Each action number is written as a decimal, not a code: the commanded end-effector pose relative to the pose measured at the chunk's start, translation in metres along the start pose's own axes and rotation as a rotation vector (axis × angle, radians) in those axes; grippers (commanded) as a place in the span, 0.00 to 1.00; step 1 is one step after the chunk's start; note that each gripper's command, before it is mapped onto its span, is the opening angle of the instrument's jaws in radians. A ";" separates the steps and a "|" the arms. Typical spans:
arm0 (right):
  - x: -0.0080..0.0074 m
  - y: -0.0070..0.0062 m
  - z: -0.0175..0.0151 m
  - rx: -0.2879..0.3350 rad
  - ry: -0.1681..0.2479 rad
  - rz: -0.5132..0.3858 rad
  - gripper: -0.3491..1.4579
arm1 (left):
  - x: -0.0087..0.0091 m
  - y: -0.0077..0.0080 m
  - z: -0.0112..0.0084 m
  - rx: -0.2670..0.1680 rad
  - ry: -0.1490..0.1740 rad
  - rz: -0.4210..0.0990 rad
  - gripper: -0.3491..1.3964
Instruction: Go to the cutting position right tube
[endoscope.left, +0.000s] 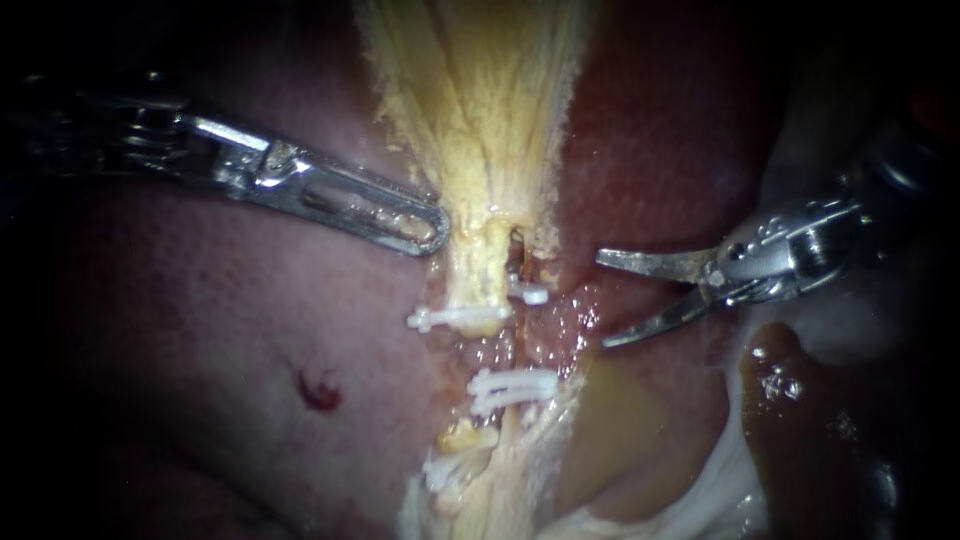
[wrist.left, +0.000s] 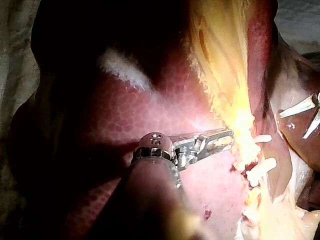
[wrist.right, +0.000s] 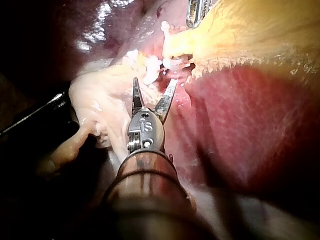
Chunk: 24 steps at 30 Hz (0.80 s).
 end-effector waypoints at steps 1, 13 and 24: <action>0.0000 0.0000 0.0000 0.002 0.000 0.000 0.99 | -0.0001 -0.0001 -0.0005 0.004 0.002 0.000 0.00; 0.0000 -0.0002 0.0002 0.013 0.002 -0.001 0.99 | -0.0017 -0.0006 -0.0094 -0.019 -0.041 -0.017 0.00; -0.0008 -0.0013 0.0027 0.064 0.010 -0.011 0.99 | -0.0015 -0.0011 -0.0090 -0.027 -0.046 -0.018 0.00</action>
